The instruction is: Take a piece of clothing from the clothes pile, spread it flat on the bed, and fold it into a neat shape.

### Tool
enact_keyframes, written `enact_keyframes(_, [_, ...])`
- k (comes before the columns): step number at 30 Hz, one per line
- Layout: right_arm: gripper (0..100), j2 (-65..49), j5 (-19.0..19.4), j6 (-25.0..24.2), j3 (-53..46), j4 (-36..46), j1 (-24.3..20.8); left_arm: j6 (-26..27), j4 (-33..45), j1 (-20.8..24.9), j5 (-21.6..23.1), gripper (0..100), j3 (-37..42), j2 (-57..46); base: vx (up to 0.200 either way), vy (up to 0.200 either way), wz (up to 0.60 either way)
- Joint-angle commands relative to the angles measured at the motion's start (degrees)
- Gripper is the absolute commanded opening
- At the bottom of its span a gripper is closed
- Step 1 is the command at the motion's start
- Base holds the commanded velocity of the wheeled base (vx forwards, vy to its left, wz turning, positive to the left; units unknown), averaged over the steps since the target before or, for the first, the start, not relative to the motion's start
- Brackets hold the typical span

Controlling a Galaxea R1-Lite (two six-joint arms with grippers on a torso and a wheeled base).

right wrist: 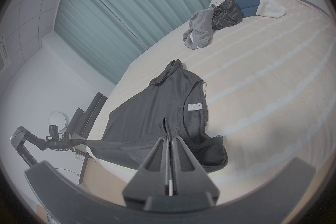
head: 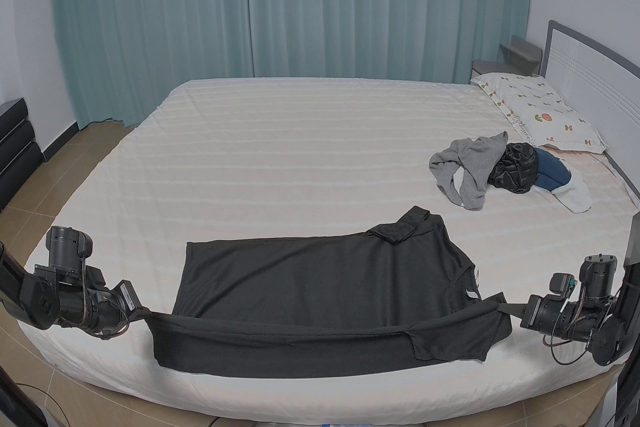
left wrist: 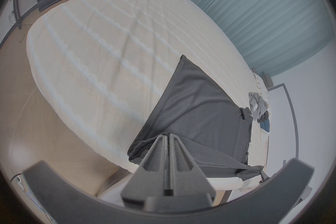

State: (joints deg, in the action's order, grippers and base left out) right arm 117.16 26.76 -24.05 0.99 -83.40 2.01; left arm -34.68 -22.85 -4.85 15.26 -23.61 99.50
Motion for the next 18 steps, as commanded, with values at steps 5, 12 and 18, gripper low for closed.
enact_keyframes(5, [0, -5.1, 0.1, 0.2, -1.0, 3.3, 0.0, 0.8, 0.3, -0.1, 0.0, 0, 1.7, -2.3, 0.0, 0.0, 0.0])
enact_keyframes(12, [0, -9.3, 0.0, 1.2, -1.0, 10.4, 0.0, 2.8, 0.3, -0.1, 0.0, 0, 3.9, -3.0, 0.0, 0.0, 0.0])
enact_keyframes(18, [0, -9.8, -0.2, 3.1, -1.0, 13.7, 0.0, 4.6, 2.9, 0.1, 0.0, 0, 4.9, -6.2, 0.0, 0.0, 0.0])
